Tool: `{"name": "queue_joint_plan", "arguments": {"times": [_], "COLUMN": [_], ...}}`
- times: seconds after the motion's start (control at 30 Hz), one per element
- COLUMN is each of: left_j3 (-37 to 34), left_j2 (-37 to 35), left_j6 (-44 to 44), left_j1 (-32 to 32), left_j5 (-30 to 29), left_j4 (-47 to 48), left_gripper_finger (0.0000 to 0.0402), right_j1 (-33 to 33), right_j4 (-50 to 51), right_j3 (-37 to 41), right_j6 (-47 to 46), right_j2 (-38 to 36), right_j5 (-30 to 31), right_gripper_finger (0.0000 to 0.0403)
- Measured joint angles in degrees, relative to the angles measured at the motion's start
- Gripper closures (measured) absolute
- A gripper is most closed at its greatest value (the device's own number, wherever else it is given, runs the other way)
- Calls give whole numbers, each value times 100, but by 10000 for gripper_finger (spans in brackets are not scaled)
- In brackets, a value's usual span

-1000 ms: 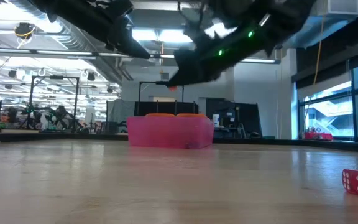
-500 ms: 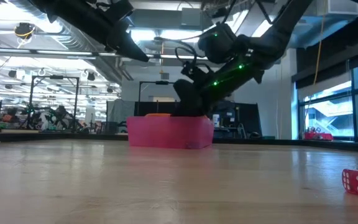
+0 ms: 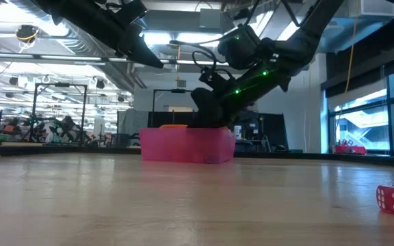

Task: Pick & Place Dice
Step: Put the small red dice into the red bin

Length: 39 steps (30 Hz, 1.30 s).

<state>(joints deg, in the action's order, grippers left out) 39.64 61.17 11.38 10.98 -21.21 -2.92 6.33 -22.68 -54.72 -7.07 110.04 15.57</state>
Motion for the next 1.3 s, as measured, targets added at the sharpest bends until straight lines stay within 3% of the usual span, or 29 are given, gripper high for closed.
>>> {"name": "queue_joint_plan", "arguments": {"times": [0.2,0.5,0.63,0.9,1.13,1.3], "left_j3": [0,0,0,0,0,0], "left_j2": [0,0,0,0,0,0], "left_j6": [-10,-52,-160,-173,-198,-327], "left_j1": [0,-2,-2,-2,-2,-2], "left_j5": [45,653,797,1382,1353,1349], "left_j4": [0,-24,-23,-9,-7,4], "left_gripper_finger": [349,350,350,354,354,356], "right_j1": [-74,-243,-244,-255,-457,-665], "right_j4": [0,-18,12,13,14,61], "right_j3": [0,0,0,-4,-4,-4], "right_j6": [2,72,358,512,895,944], "right_j2": [0,-9,-91,-245,-243,-243], "right_j5": [-22,-81,-1105,-4085,-4475,-5288], "right_gripper_finger": [291,299,304,312,325,335]}}
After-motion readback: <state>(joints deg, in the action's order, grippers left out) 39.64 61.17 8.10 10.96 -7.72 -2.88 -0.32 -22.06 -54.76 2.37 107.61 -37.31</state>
